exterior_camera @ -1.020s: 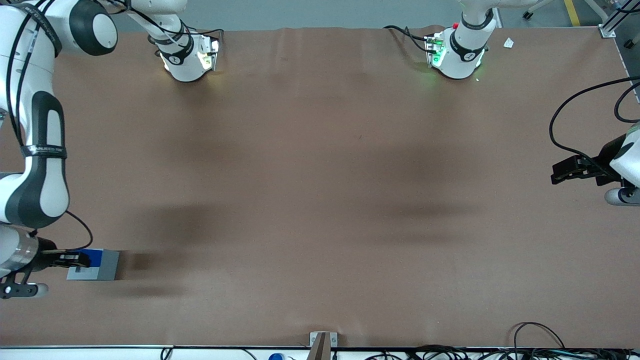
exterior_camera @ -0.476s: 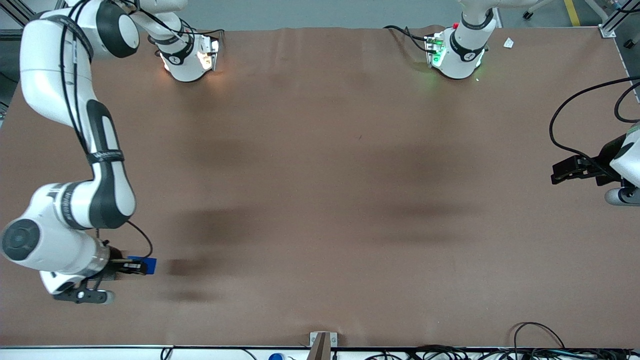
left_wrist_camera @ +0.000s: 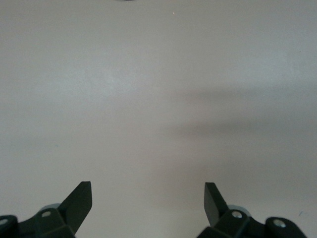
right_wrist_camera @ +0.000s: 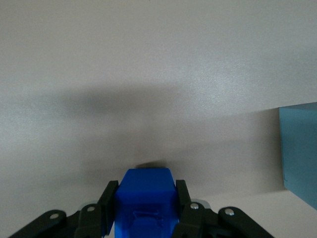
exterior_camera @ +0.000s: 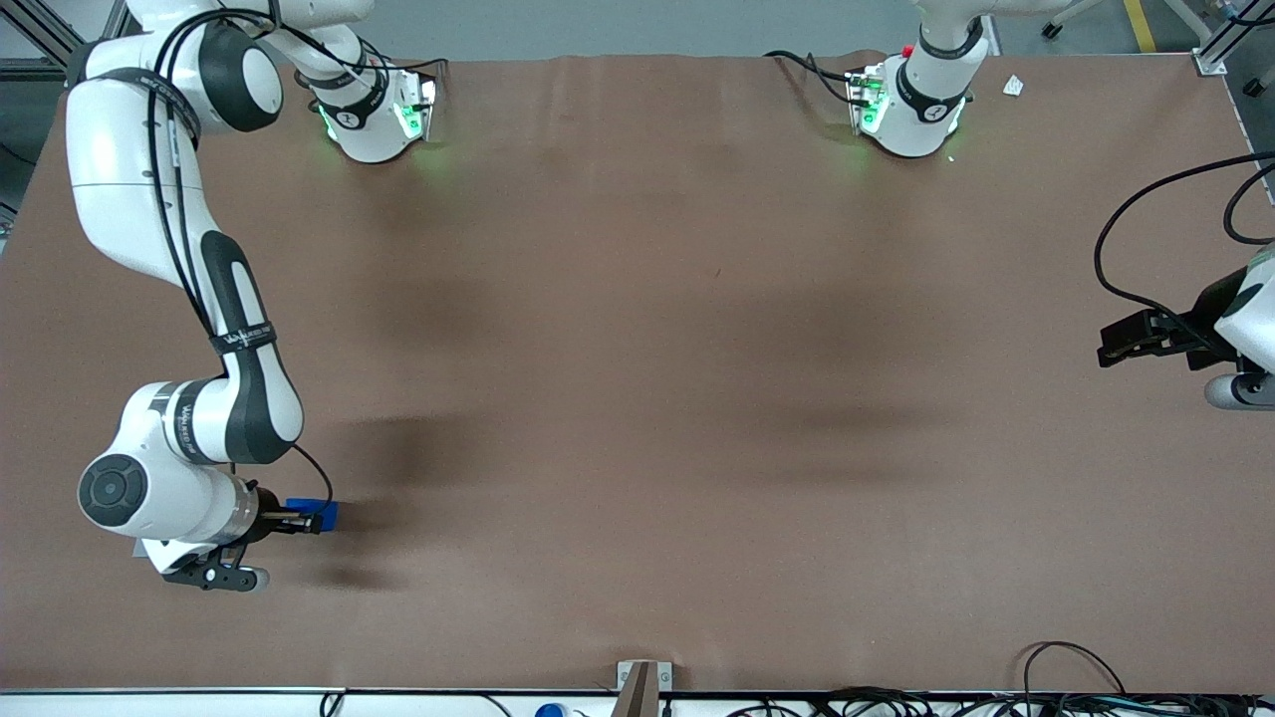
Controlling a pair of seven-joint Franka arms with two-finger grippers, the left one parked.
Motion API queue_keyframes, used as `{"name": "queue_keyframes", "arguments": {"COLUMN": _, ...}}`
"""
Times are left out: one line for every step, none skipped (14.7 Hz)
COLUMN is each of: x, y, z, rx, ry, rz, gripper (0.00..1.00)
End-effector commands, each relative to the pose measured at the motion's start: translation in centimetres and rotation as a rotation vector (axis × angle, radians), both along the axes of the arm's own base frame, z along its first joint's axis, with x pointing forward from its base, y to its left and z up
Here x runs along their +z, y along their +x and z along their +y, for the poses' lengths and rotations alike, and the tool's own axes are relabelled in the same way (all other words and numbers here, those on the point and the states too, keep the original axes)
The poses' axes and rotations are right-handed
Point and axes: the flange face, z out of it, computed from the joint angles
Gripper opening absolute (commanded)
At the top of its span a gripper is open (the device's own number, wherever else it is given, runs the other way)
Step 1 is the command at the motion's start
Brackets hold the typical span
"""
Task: Insert blue part into gray base with right arm
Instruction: 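Carry the blue part beside the gray base and lower it to the table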
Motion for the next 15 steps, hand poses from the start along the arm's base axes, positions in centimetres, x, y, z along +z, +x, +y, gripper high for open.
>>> {"name": "queue_keyframes", "arguments": {"x": 0.2, "y": -0.2, "z": 0.0, "rx": -0.033, "ry": 0.018, "rz": 0.002, "gripper": 0.01}}
{"name": "queue_keyframes", "arguments": {"x": -0.1, "y": -0.3, "z": 0.0, "rx": -0.035, "ry": 0.017, "rz": 0.005, "gripper": 0.01}}
{"name": "queue_keyframes", "arguments": {"x": -0.1, "y": -0.3, "z": 0.0, "rx": -0.035, "ry": 0.017, "rz": 0.005, "gripper": 0.01}}
{"name": "queue_keyframes", "arguments": {"x": -0.3, "y": -0.3, "z": -0.1, "rx": -0.039, "ry": 0.018, "rz": 0.008, "gripper": 0.01}}
{"name": "queue_keyframes", "arguments": {"x": -0.3, "y": -0.3, "z": -0.1, "rx": -0.041, "ry": 0.018, "rz": 0.008, "gripper": 0.02}}
{"name": "queue_keyframes", "arguments": {"x": -0.3, "y": -0.3, "z": 0.1, "rx": -0.038, "ry": 0.018, "rz": 0.007, "gripper": 0.02}}
{"name": "queue_keyframes", "arguments": {"x": -0.6, "y": -0.3, "z": 0.3, "rx": -0.034, "ry": 0.017, "rz": 0.011, "gripper": 0.04}}
{"name": "queue_keyframes", "arguments": {"x": -1.0, "y": -0.4, "z": 0.1, "rx": -0.032, "ry": 0.01, "rz": 0.015, "gripper": 0.09}}
{"name": "queue_keyframes", "arguments": {"x": -1.3, "y": -0.4, "z": 0.3, "rx": -0.028, "ry": 0.009, "rz": 0.012, "gripper": 0.18}}
{"name": "queue_keyframes", "arguments": {"x": -1.0, "y": 0.0, "z": 0.2, "rx": -0.03, "ry": 0.013, "rz": -0.026, "gripper": 0.21}}
{"name": "queue_keyframes", "arguments": {"x": -1.4, "y": 0.0, "z": 0.2, "rx": -0.03, "ry": 0.014, "rz": -0.037, "gripper": 0.27}}
{"name": "queue_keyframes", "arguments": {"x": -1.7, "y": -0.1, "z": 0.2, "rx": -0.025, "ry": 0.009, "rz": -0.034, "gripper": 0.39}}
{"name": "queue_keyframes", "arguments": {"x": -1.7, "y": -0.1, "z": 0.2, "rx": -0.025, "ry": 0.008, "rz": -0.034, "gripper": 0.59}}
{"name": "queue_keyframes", "arguments": {"x": -1.6, "y": -0.1, "z": -0.5, "rx": -0.031, "ry": 0.009, "rz": -0.037, "gripper": 0.87}}
{"name": "queue_keyframes", "arguments": {"x": -1.5, "y": 0.0, "z": -1.1, "rx": -0.025, "ry": 0.006, "rz": -0.042, "gripper": 1.0}}
